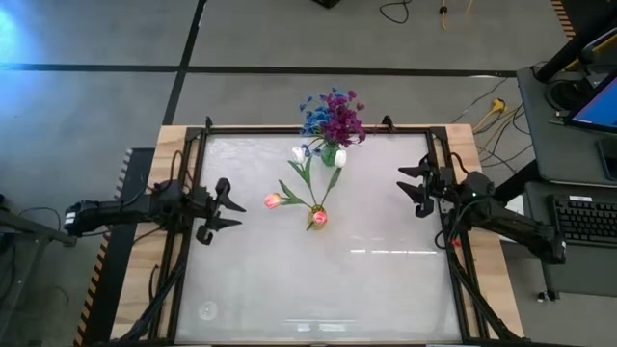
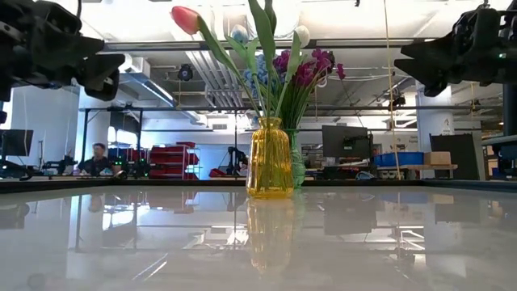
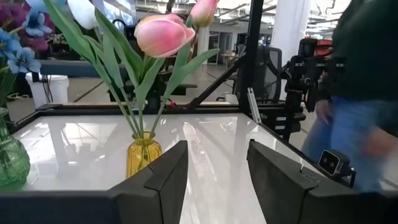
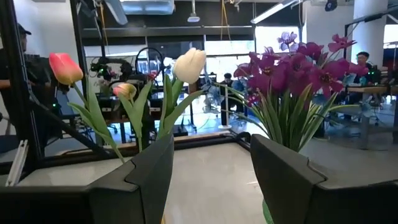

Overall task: Sort flowers into vase by color
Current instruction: Return to Home Position

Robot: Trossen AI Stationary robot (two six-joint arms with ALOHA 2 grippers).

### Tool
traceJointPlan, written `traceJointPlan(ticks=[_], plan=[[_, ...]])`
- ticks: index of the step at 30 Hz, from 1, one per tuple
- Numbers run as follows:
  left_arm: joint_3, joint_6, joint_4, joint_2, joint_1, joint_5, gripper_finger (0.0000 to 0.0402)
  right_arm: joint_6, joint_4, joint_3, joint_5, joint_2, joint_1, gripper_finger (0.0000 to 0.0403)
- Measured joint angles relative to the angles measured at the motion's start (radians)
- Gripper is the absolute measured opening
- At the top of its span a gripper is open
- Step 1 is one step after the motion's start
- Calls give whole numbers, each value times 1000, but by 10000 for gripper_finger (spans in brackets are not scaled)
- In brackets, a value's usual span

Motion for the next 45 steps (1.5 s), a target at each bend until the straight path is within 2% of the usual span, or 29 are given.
traceJointPlan(ticks=[45], plan=[[0, 0, 1, 120, 0, 0, 153, -1, 2, -1, 1, 0, 0, 206]])
